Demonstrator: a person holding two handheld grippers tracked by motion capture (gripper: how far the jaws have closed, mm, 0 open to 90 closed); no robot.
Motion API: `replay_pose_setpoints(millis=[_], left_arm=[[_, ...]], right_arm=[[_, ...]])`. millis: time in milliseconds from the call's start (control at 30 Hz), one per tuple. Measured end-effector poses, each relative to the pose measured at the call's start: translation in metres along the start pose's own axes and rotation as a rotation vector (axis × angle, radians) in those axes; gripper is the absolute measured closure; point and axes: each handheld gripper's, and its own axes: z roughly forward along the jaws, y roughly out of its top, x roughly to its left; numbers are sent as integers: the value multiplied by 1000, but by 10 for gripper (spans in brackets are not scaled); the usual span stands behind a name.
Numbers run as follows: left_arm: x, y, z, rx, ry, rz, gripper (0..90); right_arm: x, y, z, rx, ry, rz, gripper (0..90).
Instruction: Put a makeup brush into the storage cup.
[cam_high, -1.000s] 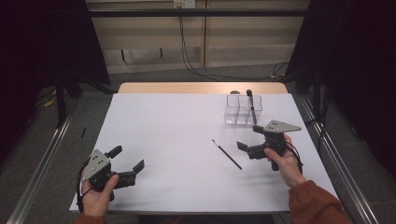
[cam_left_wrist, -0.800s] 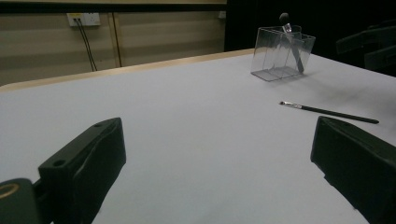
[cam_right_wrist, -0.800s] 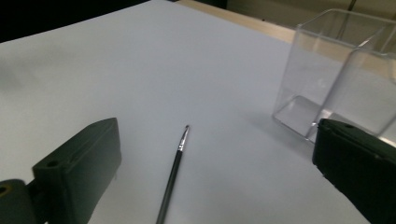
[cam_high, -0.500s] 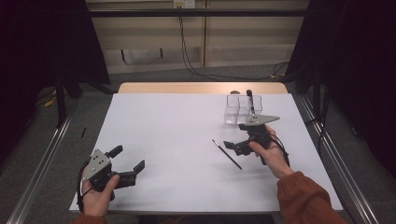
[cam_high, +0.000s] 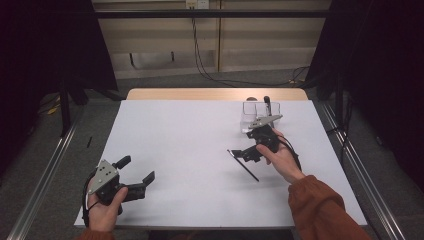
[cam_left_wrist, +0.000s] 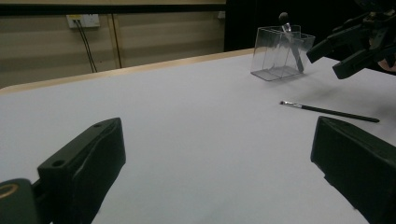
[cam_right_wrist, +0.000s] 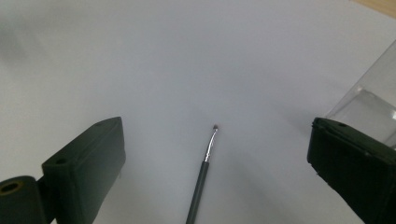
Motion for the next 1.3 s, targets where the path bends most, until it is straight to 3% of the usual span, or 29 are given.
replay_pose_setpoints(millis=[100, 233, 567, 800, 967, 1233, 1300], left_arm=[[0, 0, 0, 0, -1, -1, 31], [0, 0, 0, 0, -1, 1, 31], [1, 0, 0, 3, -3, 4, 31], [1, -1, 1, 2, -1, 2, 31], [2, -1, 1, 2, -3, 3, 31], [1, -1, 1, 4, -7, 9, 31], [1, -1, 1, 8, -4, 10, 30]], right_arm=[[-1, 4, 3, 36, 4, 0, 59], [-3, 9, 7, 124, 3, -2, 61], [-4, 19, 14, 236, 34, -44, 47], [-5, 27, 22, 323, 18, -41, 78], [-3, 30, 29, 389, 20, -75, 198], [-4, 32, 41, 503, 19, -81, 346], [-3, 32, 45, 528, 40, -85, 386]])
